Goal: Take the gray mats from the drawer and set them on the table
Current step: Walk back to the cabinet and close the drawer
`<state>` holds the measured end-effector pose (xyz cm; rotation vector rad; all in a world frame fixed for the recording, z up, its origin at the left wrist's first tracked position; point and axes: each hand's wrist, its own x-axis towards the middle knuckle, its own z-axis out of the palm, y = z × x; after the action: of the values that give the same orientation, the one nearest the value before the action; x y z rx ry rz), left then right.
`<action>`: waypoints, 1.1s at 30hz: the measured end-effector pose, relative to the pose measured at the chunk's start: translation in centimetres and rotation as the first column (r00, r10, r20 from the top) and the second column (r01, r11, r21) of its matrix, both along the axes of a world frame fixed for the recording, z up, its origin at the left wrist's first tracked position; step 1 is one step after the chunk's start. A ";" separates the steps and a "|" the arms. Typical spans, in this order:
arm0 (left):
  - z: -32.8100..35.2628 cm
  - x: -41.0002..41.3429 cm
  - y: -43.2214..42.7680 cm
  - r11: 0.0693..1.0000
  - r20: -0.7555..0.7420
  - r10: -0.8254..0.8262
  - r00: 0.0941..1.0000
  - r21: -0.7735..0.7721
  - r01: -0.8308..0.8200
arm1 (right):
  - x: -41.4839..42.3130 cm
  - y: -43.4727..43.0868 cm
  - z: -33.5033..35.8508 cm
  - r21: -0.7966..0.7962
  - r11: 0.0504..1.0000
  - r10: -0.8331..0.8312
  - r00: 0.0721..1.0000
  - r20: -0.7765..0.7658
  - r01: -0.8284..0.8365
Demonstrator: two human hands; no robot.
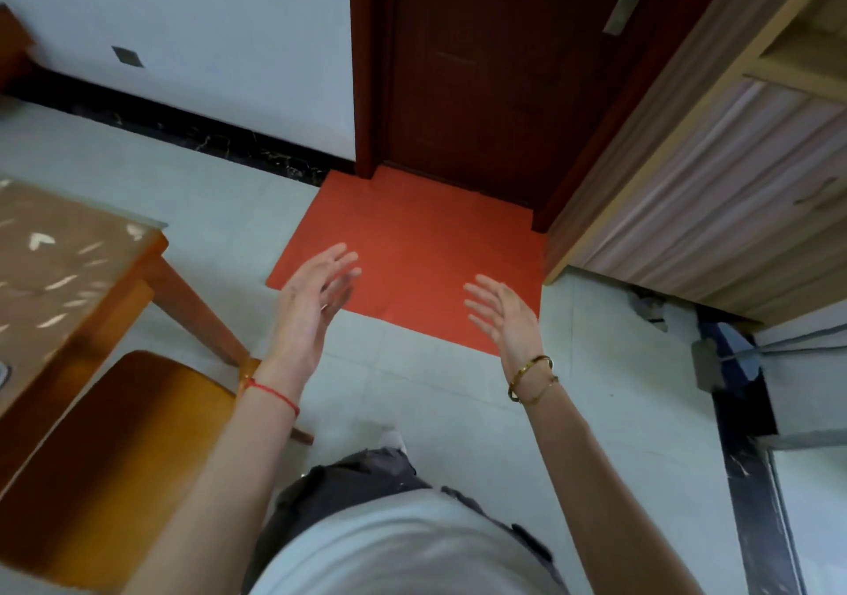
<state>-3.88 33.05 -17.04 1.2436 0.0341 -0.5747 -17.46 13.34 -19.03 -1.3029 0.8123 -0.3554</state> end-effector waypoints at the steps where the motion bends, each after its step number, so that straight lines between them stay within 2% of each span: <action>1: 0.1 1.6 -1.0 1.000 -0.007 0.009 1.000 -0.002 -0.009 | 1.9 -1.0 0.3 -0.002 1.000 0.012 1.000 0.000 -0.012; 11: -0.2 15.2 -4.3 0.981 0.001 0.187 0.982 0.059 -0.187 | 19.3 -6.3 0.2 0.018 0.984 0.179 0.984 -0.023 -0.179; 19: -2.1 24.7 -5.1 0.923 0.021 0.378 0.925 0.072 -0.379 | 33.5 -9.5 -0.7 0.030 0.919 0.393 0.920 -0.015 -0.392; 25: -1.6 34.3 -7.6 0.846 0.007 0.532 0.847 0.049 -0.532 | 46.3 -12.5 -0.1 0.064 0.857 0.512 0.859 0.015 -0.512; 33: -0.1 45.7 -7.3 0.686 -0.008 0.727 0.686 0.030 -0.727 | 63.5 -12.1 1.0 0.081 0.728 0.681 0.732 0.038 -0.681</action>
<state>41.83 25.72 -17.09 1.1293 0.5400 0.1234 46.02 1.25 -18.02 -1.4175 0.2852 0.2729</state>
